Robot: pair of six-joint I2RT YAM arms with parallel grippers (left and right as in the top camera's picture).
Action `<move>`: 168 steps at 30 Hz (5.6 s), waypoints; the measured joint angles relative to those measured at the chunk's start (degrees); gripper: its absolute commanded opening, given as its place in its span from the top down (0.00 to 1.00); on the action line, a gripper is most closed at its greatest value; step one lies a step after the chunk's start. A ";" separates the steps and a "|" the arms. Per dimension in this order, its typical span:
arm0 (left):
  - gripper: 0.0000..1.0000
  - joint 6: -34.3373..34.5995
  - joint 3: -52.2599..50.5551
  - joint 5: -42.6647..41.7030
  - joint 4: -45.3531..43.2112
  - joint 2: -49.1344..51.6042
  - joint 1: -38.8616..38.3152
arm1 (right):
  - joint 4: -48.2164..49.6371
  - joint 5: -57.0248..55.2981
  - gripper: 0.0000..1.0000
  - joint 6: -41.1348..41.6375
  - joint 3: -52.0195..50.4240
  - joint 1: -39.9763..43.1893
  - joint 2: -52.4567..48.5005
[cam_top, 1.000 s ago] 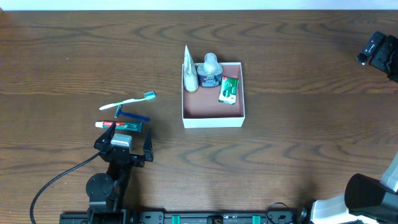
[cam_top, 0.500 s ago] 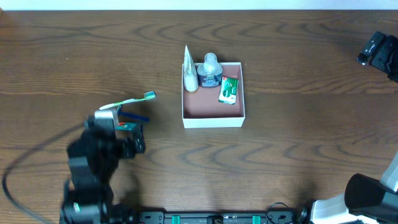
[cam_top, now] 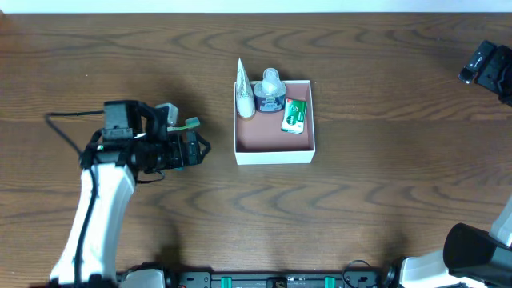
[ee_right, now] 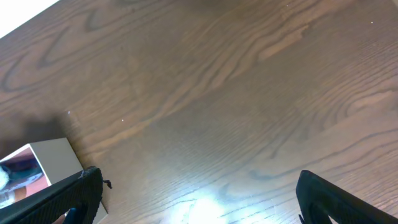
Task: Pack container
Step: 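Reach the left gripper to the Colgate toothpaste tube and grasp it, then lift the toothpaste tube with the left gripper and carry it to the box, then lower the toothpaste tube into the box's front and release it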
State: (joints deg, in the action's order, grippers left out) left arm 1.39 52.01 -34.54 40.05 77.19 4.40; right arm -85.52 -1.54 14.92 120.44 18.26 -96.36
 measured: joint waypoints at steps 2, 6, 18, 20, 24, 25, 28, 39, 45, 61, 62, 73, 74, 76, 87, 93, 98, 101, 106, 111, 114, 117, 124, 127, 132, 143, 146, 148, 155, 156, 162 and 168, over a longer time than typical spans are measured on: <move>0.02 -0.13 0.00 -0.76 0.02 1.86 0.00 | 0.00 0.00 0.01 0.00 0.00 0.00 0.00; 0.02 3.04 0.00 2.19 0.22 2.64 0.07 | 0.00 0.00 0.01 0.00 0.00 0.00 0.00; 0.02 31.85 0.00 24.63 -1.11 2.64 4.20 | 0.00 0.00 0.01 0.00 0.00 0.00 0.00; 0.02 33.94 0.00 25.59 -1.95 2.97 4.63 | 0.00 0.00 0.01 0.00 0.00 0.00 0.00; 0.02 37.38 0.00 26.43 -2.82 6.34 5.79 | 0.00 0.00 0.01 0.00 0.00 0.00 0.00; 0.02 37.81 0.00 26.53 -2.82 7.48 6.08 | 0.00 0.00 0.01 0.00 0.00 0.00 0.00; 0.02 38.93 0.00 26.97 -2.84 11.69 6.84 | 0.00 0.00 0.01 0.00 0.00 0.00 0.00; 0.03 39.56 0.15 27.41 -2.86 20.74 7.48 | 0.00 0.00 0.01 0.00 0.00 0.00 0.00; 0.11 38.51 0.55 27.47 -2.86 21.09 9.99 | 0.00 0.00 0.01 0.00 0.00 0.00 0.00; 0.49 30.58 0.55 27.98 -4.04 21.22 13.92 | 0.02 0.00 0.01 0.00 0.00 0.00 0.00; 0.54 29.81 0.55 27.91 -4.09 21.29 13.92 | 0.00 0.00 0.01 0.00 0.00 0.00 0.00; 0.75 26.82 0.55 28.11 -4.09 21.40 13.92 | 0.00 0.00 0.01 0.00 0.00 0.00 0.00; 0.77 26.47 0.55 27.80 -4.07 21.40 13.92 | 0.00 0.00 0.01 0.00 0.00 0.00 0.00; 0.81 25.73 0.55 26.69 -4.09 21.40 13.97 | 0.00 0.00 0.01 0.00 0.00 0.00 0.00; 0.89 21.16 0.55 18.34 -2.82 21.40 13.97 | 0.00 0.00 0.01 0.00 0.00 0.00 0.00; 0.90 17.84 0.74 14.78 -2.21 20.33 13.97 | 0.00 0.00 0.01 0.00 0.00 0.00 0.00; 0.90 14.01 3.69 7.72 -0.98 13.81 13.97 | 0.00 0.00 0.01 0.00 0.00 0.00 0.00; 0.90 12.61 6.71 3.82 -0.83 8.22 13.60 | 0.00 0.00 0.01 0.00 0.00 0.00 0.00; 0.90 11.17 10.29 0.79 -1.90 -1.57 9.07 | 0.00 0.00 0.01 0.00 0.00 0.00 0.00; 0.90 9.35 10.67 4.59 -4.87 -10.05 -3.34 | 0.00 0.00 0.01 0.00 0.00 0.00 0.00; 0.90 8.20 10.69 11.04 -5.81 -12.90 -12.74 | 0.00 0.00 0.01 0.00 0.00 0.00 0.00; 0.90 7.02 10.71 18.43 -6.12 -13.57 -21.53 | 0.00 0.00 0.01 0.00 0.00 0.00 0.00; 0.94 0.74 10.71 33.70 -9.64 -9.68 -38.56 | 0.00 0.00 0.01 0.00 0.00 0.00 0.00; 0.94 -3.45 10.71 36.54 -12.79 -6.75 -42.82 | 0.00 0.00 0.01 0.00 0.00 0.00 0.00; 0.94 -11.39 10.69 38.60 -18.62 -1.97 -47.76 | 0.00 0.00 0.01 0.00 0.00 0.00 0.00; 0.94 -34.05 10.69 45.42 -21.99 5.66 -50.23 | 0.00 0.00 0.01 0.00 0.00 0.00 0.00; 0.94 -40.22 10.69 47.84 -20.74 7.87 -50.23 | 0.00 0.00 0.01 0.00 0.00 0.00 0.00; 0.94 -43.87 10.71 48.81 -20.06 9.35 -50.23 | 0.02 0.00 0.01 0.00 0.00 0.00 0.00; 0.48 -49.77 10.69 50.01 -19.52 11.98 -50.23 | 0.00 0.00 0.01 0.00 0.00 0.00 0.00; 0.38 -49.86 10.69 50.03 -19.52 11.98 -50.23 | 0.00 0.00 0.01 0.00 0.00 0.00 0.00; 0.21 -50.93 10.69 50.40 -19.67 11.98 -50.23 | 0.00 0.00 0.01 0.00 0.00 0.00 0.00; 0.21 -49.29 10.69 50.42 -21.99 11.85 -50.29 | 0.00 0.00 0.01 0.00 0.00 0.00 0.00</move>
State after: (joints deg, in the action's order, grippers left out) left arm -47.90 62.70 15.88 18.06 89.03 -45.89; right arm -85.52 -1.54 14.92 120.44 18.26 -96.36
